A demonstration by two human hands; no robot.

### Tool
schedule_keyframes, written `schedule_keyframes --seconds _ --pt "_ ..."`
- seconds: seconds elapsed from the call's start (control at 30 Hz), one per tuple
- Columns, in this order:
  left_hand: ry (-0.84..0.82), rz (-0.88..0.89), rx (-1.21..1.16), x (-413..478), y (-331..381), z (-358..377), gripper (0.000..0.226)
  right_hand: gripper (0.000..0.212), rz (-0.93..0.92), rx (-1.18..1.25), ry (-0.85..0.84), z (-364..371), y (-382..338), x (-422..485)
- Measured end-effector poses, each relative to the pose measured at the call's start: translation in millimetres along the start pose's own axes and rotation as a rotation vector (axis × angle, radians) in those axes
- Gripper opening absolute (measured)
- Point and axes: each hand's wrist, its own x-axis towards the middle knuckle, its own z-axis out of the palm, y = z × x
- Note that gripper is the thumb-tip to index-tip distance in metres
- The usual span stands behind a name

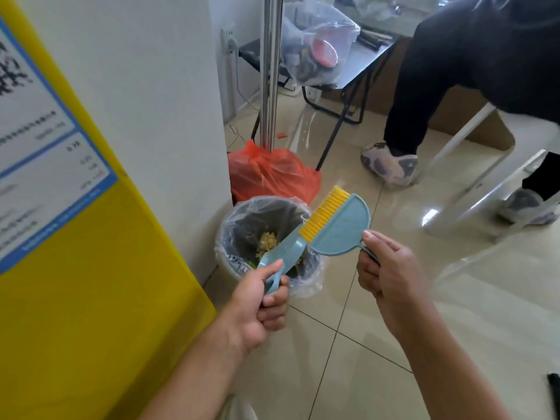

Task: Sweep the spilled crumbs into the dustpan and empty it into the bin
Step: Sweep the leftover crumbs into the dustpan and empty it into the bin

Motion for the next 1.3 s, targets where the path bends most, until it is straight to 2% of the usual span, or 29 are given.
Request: schedule_keyframes --seconds 0.1,0.27,0.43,0.6,0.93,1.0,1.07,1.17,1.23,1.3 --pt "0.044 0.038 0.065 -1.3 -6.1 2.6 0.038 0.025 -0.045 -0.024 -0.08 2.6 8.8 -3.6" --pt "0.153 0.109 0.205 -0.9 -17.7 1.7 0.033 0.026 -0.284 -0.228 -0.169 20.1 25.9 -7.2" --pt "0.189 0.166 0.328 2.1 -29.2 0.7 0.032 0.022 -0.412 -0.935 -0.148 20.3 55.9 0.1" --pt "0.236 0.202 0.386 6.2 -34.8 -0.3 0.032 0.024 -0.457 -1.084 -0.127 26.7 65.0 -7.7" --pt "0.284 0.226 0.438 7.6 -41.5 -4.9 0.027 0.026 -0.496 -1.11 -0.1 32.9 70.3 -0.2" --pt "0.299 0.253 0.46 6.6 -44.4 -6.3 0.026 0.026 -0.506 -1.006 -0.076 31.3 70.2 -4.8" --pt "0.317 0.294 0.487 3.8 -48.7 -9.6 0.029 0.028 -0.421 -0.77 -0.067 25.4 68.8 -9.5" --pt "0.34 0.35 0.602 -8.1 -64.5 -19.9 0.037 0.029 -0.167 -0.348 -0.16 3.0 71.5 -24.0" --pt "0.383 0.365 0.683 -21.3 -84.1 -32.0 0.039 0.03 -0.046 -0.244 -0.274 -15.6 79.7 -38.9" --pt "0.411 0.377 0.736 -35.1 -107.1 -48.1 0.042 0.032 0.038 -0.255 -0.378 -29.3 92.0 -53.6"
